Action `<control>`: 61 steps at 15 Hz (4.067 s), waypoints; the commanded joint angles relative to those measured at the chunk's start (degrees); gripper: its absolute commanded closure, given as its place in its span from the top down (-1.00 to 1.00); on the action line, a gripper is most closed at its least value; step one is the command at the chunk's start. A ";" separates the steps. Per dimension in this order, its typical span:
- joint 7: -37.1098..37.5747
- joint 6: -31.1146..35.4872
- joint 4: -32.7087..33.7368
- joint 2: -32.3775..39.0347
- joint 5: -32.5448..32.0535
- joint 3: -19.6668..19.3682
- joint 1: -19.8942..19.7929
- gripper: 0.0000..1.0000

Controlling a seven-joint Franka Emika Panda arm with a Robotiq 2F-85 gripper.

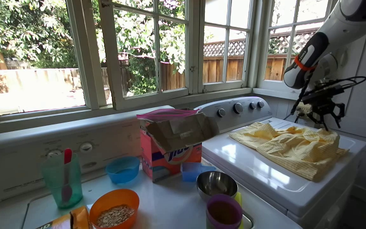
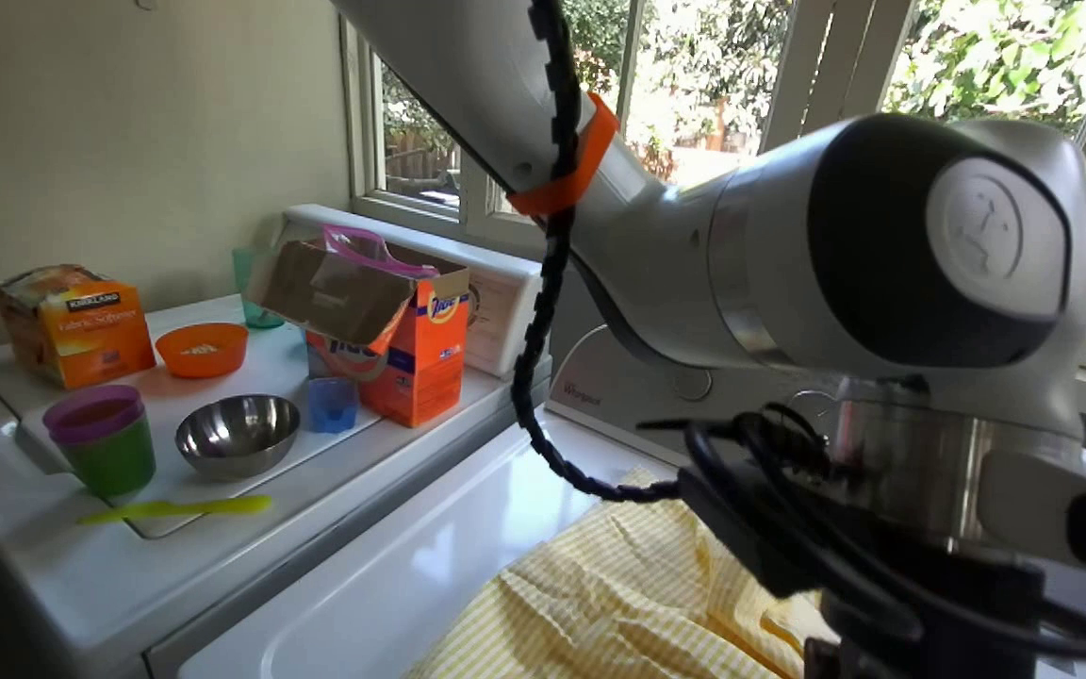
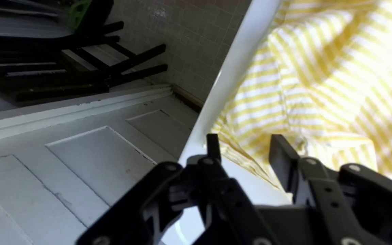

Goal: Fold the towel once

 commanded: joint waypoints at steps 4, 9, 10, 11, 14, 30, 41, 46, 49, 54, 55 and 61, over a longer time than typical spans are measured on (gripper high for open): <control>-1.62 -0.67 6.95 -0.50 -1.16 0.72 2.10 0.93; -14.47 5.38 6.55 -0.50 8.24 5.70 -0.96 1.00; -15.79 6.49 6.48 -0.14 11.23 6.70 -1.51 1.00; -16.67 7.36 6.50 0.21 14.49 7.62 -2.00 1.00; -17.18 9.63 6.51 0.85 23.96 9.76 -3.13 1.00; -3.30 4.96 14.51 9.42 41.77 9.61 -5.42 1.00; -2.21 11.58 14.04 10.51 45.62 9.65 -6.33 1.00; -0.83 14.83 14.11 12.10 45.91 9.85 -6.55 1.00; 0.48 14.84 13.80 12.87 46.04 9.84 -6.47 1.00; -1.69 20.21 13.55 14.43 48.89 11.30 -7.28 0.52; -1.90 21.26 13.56 14.76 49.23 11.54 -7.35 0.39; -1.86 23.58 12.69 14.96 49.92 12.14 -7.48 0.01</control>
